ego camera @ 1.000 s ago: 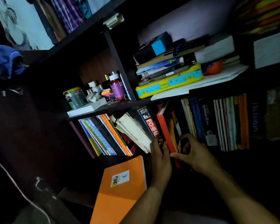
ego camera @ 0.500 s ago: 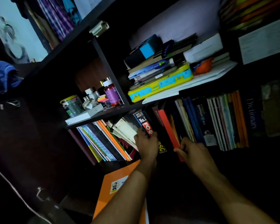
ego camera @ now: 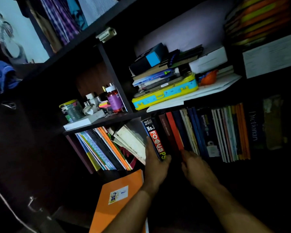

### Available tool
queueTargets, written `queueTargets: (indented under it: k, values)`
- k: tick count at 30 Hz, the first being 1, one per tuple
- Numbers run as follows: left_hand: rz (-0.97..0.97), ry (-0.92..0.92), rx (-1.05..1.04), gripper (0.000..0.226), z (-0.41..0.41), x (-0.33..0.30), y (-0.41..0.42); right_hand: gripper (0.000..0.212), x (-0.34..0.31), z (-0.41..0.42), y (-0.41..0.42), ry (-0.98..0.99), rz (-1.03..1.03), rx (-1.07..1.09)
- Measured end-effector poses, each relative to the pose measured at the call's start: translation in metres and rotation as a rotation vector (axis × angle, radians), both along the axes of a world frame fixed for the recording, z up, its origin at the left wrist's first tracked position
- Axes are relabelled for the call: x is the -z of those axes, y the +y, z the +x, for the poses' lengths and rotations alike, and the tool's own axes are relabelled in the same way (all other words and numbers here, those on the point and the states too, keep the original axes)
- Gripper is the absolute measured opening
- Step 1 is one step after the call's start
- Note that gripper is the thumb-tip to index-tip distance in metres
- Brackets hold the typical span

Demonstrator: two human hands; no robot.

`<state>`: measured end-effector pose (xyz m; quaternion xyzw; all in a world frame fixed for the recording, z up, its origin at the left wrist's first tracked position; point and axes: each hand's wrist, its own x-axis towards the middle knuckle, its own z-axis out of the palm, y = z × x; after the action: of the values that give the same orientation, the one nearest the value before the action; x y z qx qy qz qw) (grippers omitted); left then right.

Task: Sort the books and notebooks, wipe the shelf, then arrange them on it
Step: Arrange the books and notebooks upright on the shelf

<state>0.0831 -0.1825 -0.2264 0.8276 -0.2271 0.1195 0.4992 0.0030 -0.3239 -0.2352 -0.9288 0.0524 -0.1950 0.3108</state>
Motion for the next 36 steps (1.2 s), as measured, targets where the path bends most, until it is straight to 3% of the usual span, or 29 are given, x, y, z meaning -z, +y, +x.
queueTargets:
  k: [4,6,10,12,14,16,19,22,24,26,28,30,32,36]
  values:
    - [-0.133,-0.051,-0.071,0.067,0.01,-0.01,-0.007,0.041,0.0,-0.001,-0.003,-0.038,0.016,-0.032]
    - [-0.075,-0.097,-0.138,0.055,0.015,-0.019,-0.009,0.035,-0.001,-0.002,-0.001,-0.045,0.018,-0.05]
    - [0.058,-0.056,-0.065,0.061,0.005,-0.03,0.002,0.023,0.0,-0.003,-0.004,-0.029,0.073,-0.054]
    - [0.1,0.082,-0.008,0.073,-0.012,-0.03,0.026,0.017,0.0,-0.004,-0.002,-0.02,0.082,-0.071]
    - [0.16,0.161,-0.046,0.065,-0.03,-0.025,0.059,0.015,0.0,-0.008,0.001,0.01,0.052,-0.104]
    - [0.346,0.113,-0.227,0.054,-0.042,-0.02,0.109,0.021,0.002,-0.011,0.015,0.016,0.021,-0.185]
    - [0.776,0.229,-0.547,0.065,-0.068,-0.022,0.185,0.053,0.006,-0.012,0.063,0.087,-0.166,-0.365]
    - [0.885,0.319,-0.603,0.076,-0.083,-0.014,0.218,0.079,0.012,-0.016,0.119,0.221,-0.23,-0.356]
    - [0.808,0.367,-0.59,0.089,-0.079,-0.01,0.23,0.081,0.017,-0.015,0.145,0.242,-0.301,-0.341]
    - [0.528,0.497,-0.571,0.103,-0.074,-0.016,0.236,0.077,0.017,-0.012,0.148,0.251,-0.324,-0.326]
    - [-0.032,0.591,-0.53,0.07,-0.07,-0.022,0.244,0.072,0.016,-0.009,0.147,0.252,-0.323,-0.325]
    - [-0.416,0.663,-0.433,0.032,-0.075,-0.025,0.241,0.07,0.013,-0.01,0.146,0.254,-0.314,-0.315]
    - [-0.478,0.66,-0.304,0.03,-0.082,-0.027,0.234,0.065,0.01,-0.009,0.149,0.252,-0.323,-0.283]
    - [-0.323,0.56,-0.16,0.052,-0.098,-0.033,0.222,0.061,0.002,-0.007,0.157,0.292,-0.356,-0.206]
